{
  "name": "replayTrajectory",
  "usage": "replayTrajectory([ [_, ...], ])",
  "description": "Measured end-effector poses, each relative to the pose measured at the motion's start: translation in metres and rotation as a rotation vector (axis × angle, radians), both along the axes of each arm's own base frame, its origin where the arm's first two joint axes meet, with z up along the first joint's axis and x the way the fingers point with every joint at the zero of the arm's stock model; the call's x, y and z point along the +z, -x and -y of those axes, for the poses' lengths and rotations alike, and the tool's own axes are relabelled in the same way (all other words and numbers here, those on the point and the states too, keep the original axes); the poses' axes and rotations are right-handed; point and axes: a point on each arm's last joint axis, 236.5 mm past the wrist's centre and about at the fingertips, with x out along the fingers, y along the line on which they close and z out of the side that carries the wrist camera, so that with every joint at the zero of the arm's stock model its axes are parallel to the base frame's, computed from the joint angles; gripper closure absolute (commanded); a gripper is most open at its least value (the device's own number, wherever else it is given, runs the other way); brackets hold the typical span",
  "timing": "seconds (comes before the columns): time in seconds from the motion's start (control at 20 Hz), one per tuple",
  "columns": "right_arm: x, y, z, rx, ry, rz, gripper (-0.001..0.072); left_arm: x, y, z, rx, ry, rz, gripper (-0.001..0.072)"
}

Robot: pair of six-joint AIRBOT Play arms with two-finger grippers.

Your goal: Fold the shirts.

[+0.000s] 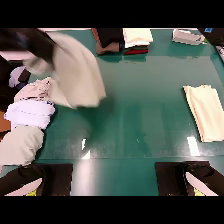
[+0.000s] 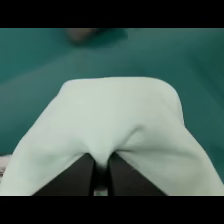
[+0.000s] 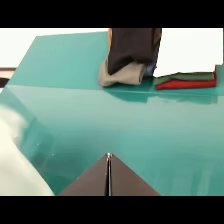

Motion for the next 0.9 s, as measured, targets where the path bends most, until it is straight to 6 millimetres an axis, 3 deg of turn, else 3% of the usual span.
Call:
replayTrajectory([
  [0.05, 0.001, 0.001, 0.001, -0.001, 0.0, 0.001, 0.0693, -0.024, 0.008, 0.014, -0.041, -0.012, -0.057, 0.0677],
  [0.1, 0.001, 0.001, 0.0, 0.002, -0.002, -0.001, 0.0693, -0.05, 0.017, 0.029, -0.082, -0.021, -0.116, 0.0478],
  [0.15, 0.0, 0.002, 0.0, 0.003, -0.002, -0.005, 0.0693, -0.074, 0.024, 0.041, -0.114, -0.021, -0.168, 0.0193],
  [0.25, -0.007, 0.001, -0.001, 0.004, 0.002, -0.022, 0.0693, -0.11, 0.036, 0.057, -0.151, -0.006, -0.246, 0.0173],
  [0.35, -0.015, 0.0, -0.002, 0.007, 0.006, -0.042, 0.0693, -0.132, 0.04, 0.058, -0.149, -0.006, -0.286, 0.0172],
  [0.45, -0.022, 0.0, -0.007, 0.02, 0.008, -0.058, 0.0693, -0.142, 0.032, 0.037, -0.082, -0.02, -0.306, 0.0172],
  [0.65, -0.037, 0.0, -0.016, 0.046, 0.016, -0.087, 0.0693, -0.18, 0.024, -0.031, 0.113, -0.054, -0.432, 0.0172],
  [0.75, -0.046, -0.002, -0.019, 0.051, 0.018, -0.102, 0.0693, -0.211, 0.037, -0.041, 0.146, -0.041, -0.535, 0.0171],
  [0.9, -0.059, -0.004, -0.021, 0.053, 0.023, -0.124, 0.0693, -0.26, 0.065, -0.029, 0.139, 0.029, -0.679, 0.0171],
])
